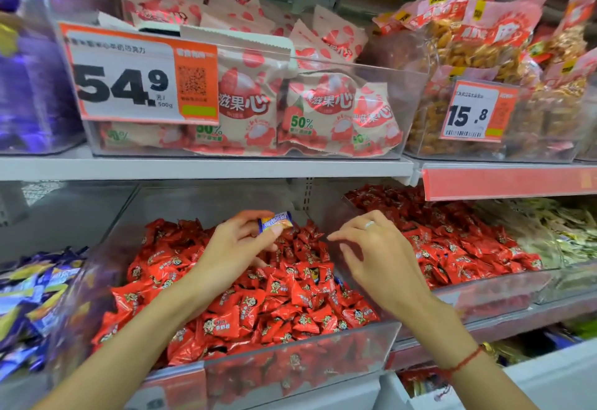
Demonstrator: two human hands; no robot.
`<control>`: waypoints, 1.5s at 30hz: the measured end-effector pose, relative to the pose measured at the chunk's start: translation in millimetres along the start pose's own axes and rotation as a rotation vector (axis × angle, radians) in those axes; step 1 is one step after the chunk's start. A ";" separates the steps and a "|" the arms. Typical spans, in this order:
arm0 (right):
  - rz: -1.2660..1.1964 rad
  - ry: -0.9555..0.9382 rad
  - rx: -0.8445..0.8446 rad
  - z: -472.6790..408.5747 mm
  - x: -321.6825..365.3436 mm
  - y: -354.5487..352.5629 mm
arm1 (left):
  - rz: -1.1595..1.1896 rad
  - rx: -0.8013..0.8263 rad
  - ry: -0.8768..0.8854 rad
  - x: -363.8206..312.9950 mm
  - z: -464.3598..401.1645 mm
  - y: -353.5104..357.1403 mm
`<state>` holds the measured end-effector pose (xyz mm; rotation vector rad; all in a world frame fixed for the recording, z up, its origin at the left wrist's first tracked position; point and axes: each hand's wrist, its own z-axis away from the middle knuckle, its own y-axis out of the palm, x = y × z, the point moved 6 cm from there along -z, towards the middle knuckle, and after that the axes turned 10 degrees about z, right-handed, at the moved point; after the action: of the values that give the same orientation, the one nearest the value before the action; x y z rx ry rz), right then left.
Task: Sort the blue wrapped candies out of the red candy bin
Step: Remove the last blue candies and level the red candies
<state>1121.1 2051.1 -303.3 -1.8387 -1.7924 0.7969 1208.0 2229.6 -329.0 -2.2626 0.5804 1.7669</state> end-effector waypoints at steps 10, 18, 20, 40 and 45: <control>0.329 -0.075 0.857 -24.6 27.2 91.3 | 0.159 -0.094 -0.020 0.5 -0.1 -7.6; -0.340 0.355 0.530 -41.5 9.0 55.7 | 0.022 -0.108 0.003 5.4 -4.1 -17.7; -0.741 0.488 0.551 -34.5 20.4 47.1 | 0.053 -0.088 -0.053 9.4 -5.6 -13.3; 0.079 0.165 0.426 -37.7 16.3 5.8 | -0.008 0.000 0.019 -1.5 3.4 -4.3; 0.342 0.140 0.893 -11.2 33.6 61.3 | 0.083 -0.030 -0.074 5.6 1.4 -6.7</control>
<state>1173.5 2082.0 -339.5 -1.5113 -0.7968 1.2848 1210.8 2235.2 -335.2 -2.2120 0.6458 1.9013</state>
